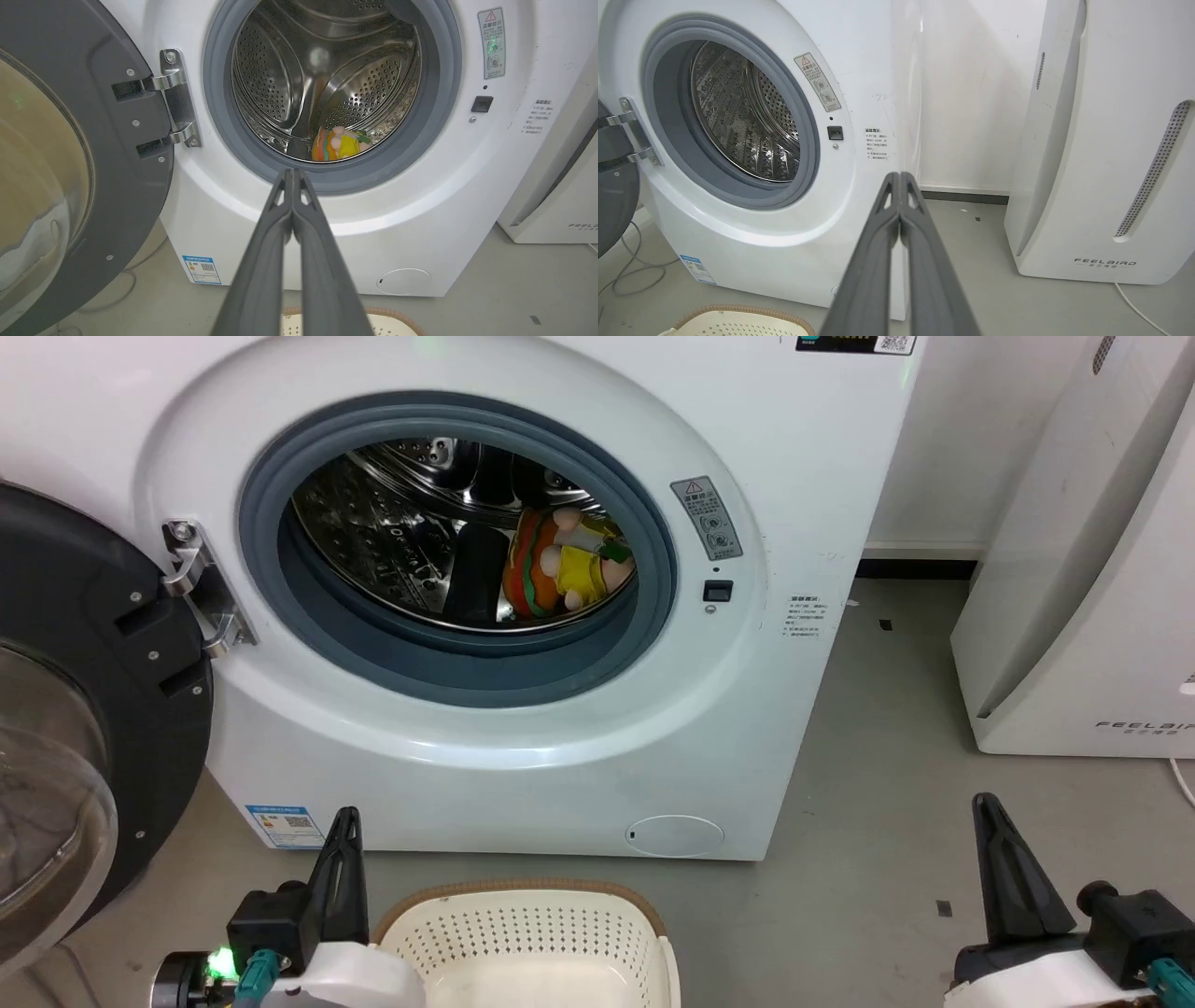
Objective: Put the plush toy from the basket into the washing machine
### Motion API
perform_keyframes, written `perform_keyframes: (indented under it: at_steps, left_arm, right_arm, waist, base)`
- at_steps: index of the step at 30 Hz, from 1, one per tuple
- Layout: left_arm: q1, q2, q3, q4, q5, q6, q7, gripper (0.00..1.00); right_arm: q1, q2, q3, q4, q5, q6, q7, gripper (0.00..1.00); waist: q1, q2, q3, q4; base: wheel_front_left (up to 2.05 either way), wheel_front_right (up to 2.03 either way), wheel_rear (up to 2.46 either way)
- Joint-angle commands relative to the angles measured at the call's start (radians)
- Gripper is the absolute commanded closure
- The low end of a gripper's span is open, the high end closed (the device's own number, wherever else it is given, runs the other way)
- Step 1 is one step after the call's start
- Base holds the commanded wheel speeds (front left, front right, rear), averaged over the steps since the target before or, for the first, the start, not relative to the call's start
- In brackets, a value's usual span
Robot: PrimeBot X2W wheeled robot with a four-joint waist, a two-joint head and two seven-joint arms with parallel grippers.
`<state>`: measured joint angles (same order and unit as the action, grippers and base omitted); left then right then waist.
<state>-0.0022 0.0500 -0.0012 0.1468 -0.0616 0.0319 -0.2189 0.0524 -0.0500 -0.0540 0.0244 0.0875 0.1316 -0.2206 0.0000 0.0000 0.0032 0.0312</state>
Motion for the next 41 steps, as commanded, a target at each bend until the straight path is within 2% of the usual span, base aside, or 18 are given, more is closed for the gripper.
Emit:
perform_keyframes:
  at_steps: [1, 41]
  left_arm:
    - [0.0, 0.0, 0.0, -0.011, 0.008, -0.003, 0.008, 1.0]
    - [0.001, 0.0, 0.001, -0.063, 0.029, -0.014, 0.089, 1.0]
  right_arm:
    - [-0.008, 0.0, 0.003, -0.004, -0.007, 0.0, 0.008, 1.0]
    - [-0.025, 0.0, 0.023, -0.012, -0.038, 0.0, 0.09, 1.0]
  waist:
    - [0.0, 0.0, 0.0, 0.0]
    - [0.0, 0.0, -0.001, -0.012]
  base:
    - [0.0, 0.0, 0.0]
    - [0.0, 0.0, 0.0]
